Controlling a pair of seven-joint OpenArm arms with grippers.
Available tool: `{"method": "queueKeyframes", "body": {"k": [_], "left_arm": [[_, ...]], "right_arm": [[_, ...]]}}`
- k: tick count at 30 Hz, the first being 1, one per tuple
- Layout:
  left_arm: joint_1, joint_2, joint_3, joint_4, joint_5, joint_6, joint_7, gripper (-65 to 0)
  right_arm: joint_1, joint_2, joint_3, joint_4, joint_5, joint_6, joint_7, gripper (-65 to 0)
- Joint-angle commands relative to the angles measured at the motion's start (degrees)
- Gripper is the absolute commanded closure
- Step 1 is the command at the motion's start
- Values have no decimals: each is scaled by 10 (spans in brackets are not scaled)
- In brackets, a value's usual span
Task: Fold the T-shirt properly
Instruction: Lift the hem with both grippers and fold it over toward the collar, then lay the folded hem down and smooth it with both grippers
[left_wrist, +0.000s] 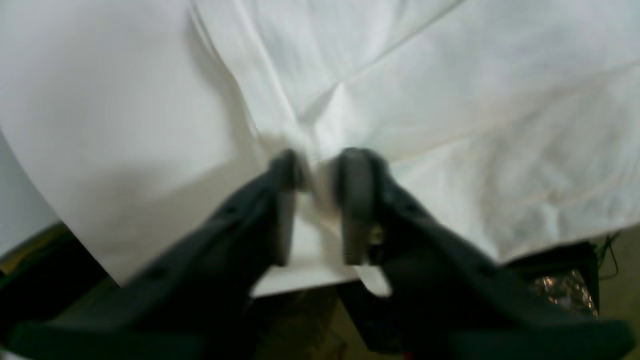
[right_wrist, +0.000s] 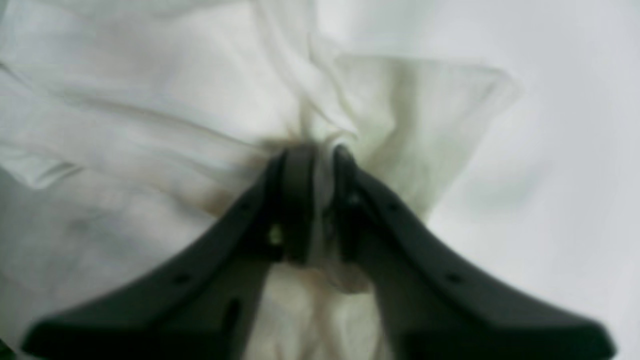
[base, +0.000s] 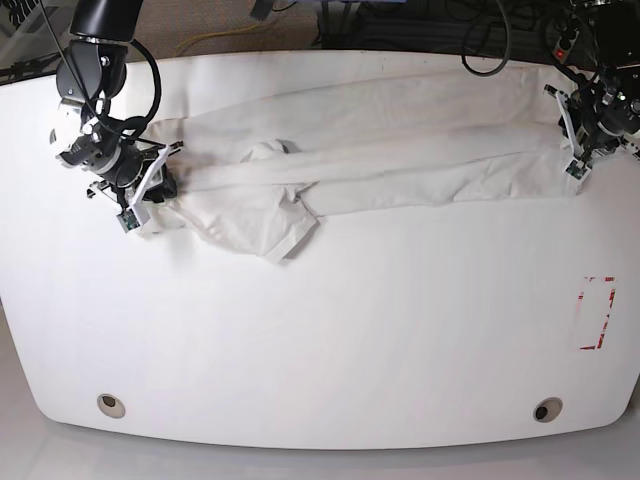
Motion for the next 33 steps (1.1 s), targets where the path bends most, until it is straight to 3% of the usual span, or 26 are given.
{"method": "queueKeyframes", "body": {"k": [1, 4, 8, 13, 17, 27, 33], "left_arm": [[1, -14, -2, 5, 3, 3, -1, -271], [3, -14, 12, 7, 2, 3, -1, -403], [1, -14, 4, 44, -1, 3, 0, -417], [-13, -9, -12, 91, -1, 3, 0, -415], [-40, 0, -6, 78, 2, 3, 0, -415], [-49, 11, 78, 2, 67, 3, -2, -414], [-49, 11, 81, -39, 75, 3, -5, -414]], "right_arm": [[3, 11, 6, 10, 8, -2, 11, -203], [-1, -5, 46, 12, 9, -2, 3, -336], [0, -37, 124, 80, 9, 2, -37, -420], [5, -59, 137, 147, 9, 29, -64, -436], [43, -64, 118, 140, 4, 32, -73, -438], [171, -36, 11, -29, 3, 32, -91, -438], [236, -36, -28, -144, 8, 32, -123, -438]]}}
